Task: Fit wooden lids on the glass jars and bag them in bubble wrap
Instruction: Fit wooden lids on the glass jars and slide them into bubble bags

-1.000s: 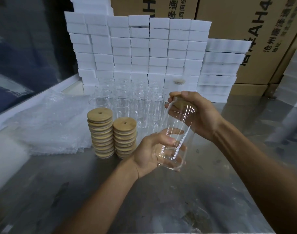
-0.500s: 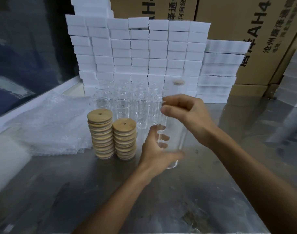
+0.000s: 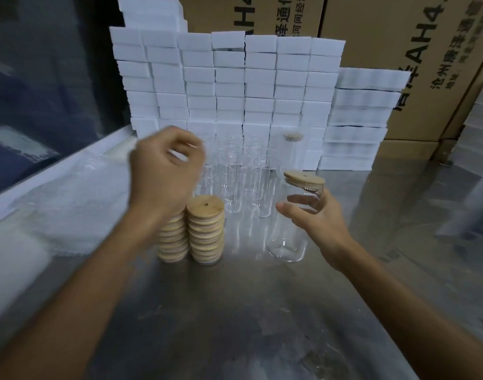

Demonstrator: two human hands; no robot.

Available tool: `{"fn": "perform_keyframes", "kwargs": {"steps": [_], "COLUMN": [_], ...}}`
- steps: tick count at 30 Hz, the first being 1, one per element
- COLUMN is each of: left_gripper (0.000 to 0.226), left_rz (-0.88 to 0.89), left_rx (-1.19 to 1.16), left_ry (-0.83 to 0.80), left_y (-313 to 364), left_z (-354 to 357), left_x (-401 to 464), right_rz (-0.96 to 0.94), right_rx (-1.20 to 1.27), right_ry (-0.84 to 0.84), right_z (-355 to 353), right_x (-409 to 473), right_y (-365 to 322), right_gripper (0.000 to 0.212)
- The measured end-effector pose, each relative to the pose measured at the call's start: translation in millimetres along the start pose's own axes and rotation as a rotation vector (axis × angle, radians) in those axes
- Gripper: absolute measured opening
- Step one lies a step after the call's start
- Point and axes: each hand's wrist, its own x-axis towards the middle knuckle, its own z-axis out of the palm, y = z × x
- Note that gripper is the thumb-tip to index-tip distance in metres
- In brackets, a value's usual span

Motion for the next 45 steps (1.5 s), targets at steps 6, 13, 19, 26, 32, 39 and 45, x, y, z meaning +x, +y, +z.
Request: {"fn": "perform_keyframes", "kwargs": {"steps": [6,13,19,26,32,39,45], "left_gripper": [0.011,0.051,0.019,0.014,0.006,0.006,0.008], "left_rz": [-0.264,-0.496,-0.557,-0.341,0.053,0.407,0.433], "left_rx": [0.369,0.989,1.002,0.860,0.568,0.311,0.283], "left_ry": [0.140,-0.291,-0.318,-0.008,0.171,0.065,-0.231], "left_y": [-77,-127,-138,-122,-67,8,5], "left_z": [-60,-78,-82,-76,-69,-19,37], "left_x": [58,67,56,53,42,-25,-86], "right_rz": [0.025,0.002,0.003,0.128,-0.148,-0.065,0.073], "right_rx": [-0.043,-0.020,-0.093,-0.207,-0.217,0.109,0.067], "right_ry": [0.054,0.064,0.041,0.036,0.331,-0.125,-0.247], "right_z": [-3,7,7,-5,-4,19,12], "right_x": [1,4,11,11,-2,-8,-16], "right_y": [18,31,36,33,5,-67,-71], "right_gripper": [0.085,0.093,0.095,0.104,0.068,0.051,0.032]}}
